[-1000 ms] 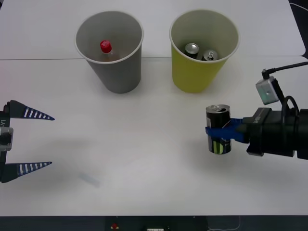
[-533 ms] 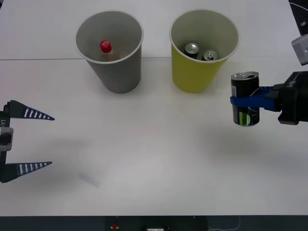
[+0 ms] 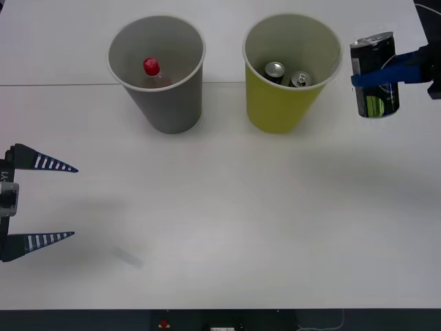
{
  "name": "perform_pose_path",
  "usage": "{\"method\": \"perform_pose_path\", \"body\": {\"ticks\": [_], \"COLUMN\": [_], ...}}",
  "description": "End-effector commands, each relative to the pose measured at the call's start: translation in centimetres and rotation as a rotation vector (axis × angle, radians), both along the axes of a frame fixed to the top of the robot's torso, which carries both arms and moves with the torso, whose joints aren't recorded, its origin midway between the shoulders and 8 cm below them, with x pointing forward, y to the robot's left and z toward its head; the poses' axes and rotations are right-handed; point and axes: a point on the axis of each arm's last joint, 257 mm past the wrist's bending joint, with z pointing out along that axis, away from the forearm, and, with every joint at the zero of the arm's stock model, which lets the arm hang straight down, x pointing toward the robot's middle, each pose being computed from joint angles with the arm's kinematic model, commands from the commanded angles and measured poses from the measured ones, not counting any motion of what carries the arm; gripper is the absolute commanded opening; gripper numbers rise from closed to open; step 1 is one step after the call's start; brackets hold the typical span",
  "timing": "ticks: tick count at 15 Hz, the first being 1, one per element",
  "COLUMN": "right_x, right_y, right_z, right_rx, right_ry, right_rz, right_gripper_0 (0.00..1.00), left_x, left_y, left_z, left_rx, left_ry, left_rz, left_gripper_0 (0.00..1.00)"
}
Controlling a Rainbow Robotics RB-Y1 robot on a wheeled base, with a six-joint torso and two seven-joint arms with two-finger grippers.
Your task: Put the can into the green bin and the plastic bottle into the gray bin
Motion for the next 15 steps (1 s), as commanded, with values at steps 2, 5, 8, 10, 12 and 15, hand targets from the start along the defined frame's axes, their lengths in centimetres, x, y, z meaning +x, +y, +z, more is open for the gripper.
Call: {"method": "perform_pose_path", "body": {"ticks": [2, 5, 8, 10, 12, 15], "right_x": [4.7, 7.9, 11.3, 13.4, 15.1, 15.8], "right_y": [0.7, 1.4, 2.5, 3.5, 4.2, 4.8], "right_z": [1.8, 2.5, 2.5, 2.2, 1.9, 1.0], "right_rx": [-0.064, -0.076, -0.109, -0.134, -0.165, -0.184], "right_ry": [-0.027, -0.004, -0.004, 0.0, -0.006, 0.013], "right_rz": [-0.032, -0.058, -0.093, -0.115, -0.116, -0.105], "right_gripper_0": [0.0, 0.0, 0.0, 0.0, 0.0, 0.0], "left_x": [0.0, 0.0, 0.0, 0.0, 0.0, 0.0], "left_y": [0.0, 0.0, 0.0, 0.0, 0.0, 0.0], "left_z": [0.0, 0.0, 0.0, 0.0, 0.0, 0.0], "left_rx": [0.0, 0.0, 0.0, 0.0, 0.0, 0.0], "left_ry": [0.0, 0.0, 0.0, 0.0, 0.0, 0.0], "left_rz": [0.0, 0.0, 0.0, 0.0, 0.0, 0.0], "left_gripper_0": [1.0, 1.0, 1.0, 1.0, 1.0, 1.0]}}
